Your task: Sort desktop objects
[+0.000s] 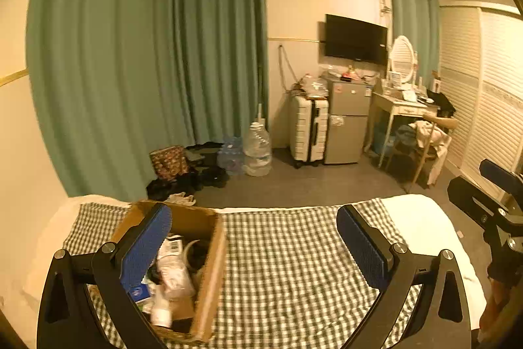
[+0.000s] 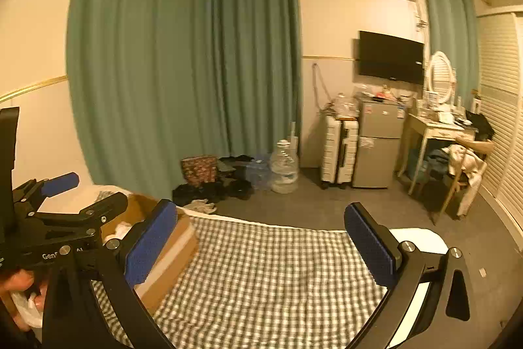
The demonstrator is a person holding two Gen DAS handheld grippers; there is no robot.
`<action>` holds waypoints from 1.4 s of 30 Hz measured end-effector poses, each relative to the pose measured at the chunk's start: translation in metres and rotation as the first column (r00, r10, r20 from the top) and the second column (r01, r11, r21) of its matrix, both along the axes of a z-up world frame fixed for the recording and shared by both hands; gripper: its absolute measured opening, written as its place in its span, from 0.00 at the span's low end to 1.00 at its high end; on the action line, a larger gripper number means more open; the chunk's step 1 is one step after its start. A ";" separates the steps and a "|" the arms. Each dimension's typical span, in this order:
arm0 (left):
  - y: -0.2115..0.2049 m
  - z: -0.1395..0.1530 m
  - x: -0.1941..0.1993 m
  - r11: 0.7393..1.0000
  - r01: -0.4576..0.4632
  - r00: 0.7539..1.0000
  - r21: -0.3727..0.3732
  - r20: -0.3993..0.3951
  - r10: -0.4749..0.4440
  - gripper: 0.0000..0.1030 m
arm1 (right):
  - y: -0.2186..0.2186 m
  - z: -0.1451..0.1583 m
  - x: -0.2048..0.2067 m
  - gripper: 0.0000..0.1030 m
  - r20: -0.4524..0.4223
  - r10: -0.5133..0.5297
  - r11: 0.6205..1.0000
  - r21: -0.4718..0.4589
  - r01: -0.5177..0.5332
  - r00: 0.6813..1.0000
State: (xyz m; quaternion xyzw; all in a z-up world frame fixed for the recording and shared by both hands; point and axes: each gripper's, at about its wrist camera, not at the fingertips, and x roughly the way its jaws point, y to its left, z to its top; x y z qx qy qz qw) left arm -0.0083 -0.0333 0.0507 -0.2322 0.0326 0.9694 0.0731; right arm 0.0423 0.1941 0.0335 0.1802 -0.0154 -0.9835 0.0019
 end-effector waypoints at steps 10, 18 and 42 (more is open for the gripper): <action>0.037 -0.042 -0.011 1.000 0.027 1.000 0.000 0.002 -0.027 1.00 | 0.056 -0.034 0.005 1.00 0.016 -0.093 0.996 0.019 0.093 0.996; 0.047 -0.090 -0.030 0.999 0.044 0.998 -0.001 0.049 -0.044 1.00 | 0.067 -0.088 -0.008 1.00 0.049 -0.118 0.993 0.011 0.118 0.992; 0.042 -0.137 -0.041 0.999 0.034 0.994 -0.022 0.107 -0.032 1.00 | 0.063 -0.142 -0.030 1.00 0.109 -0.116 0.992 -0.030 0.120 0.987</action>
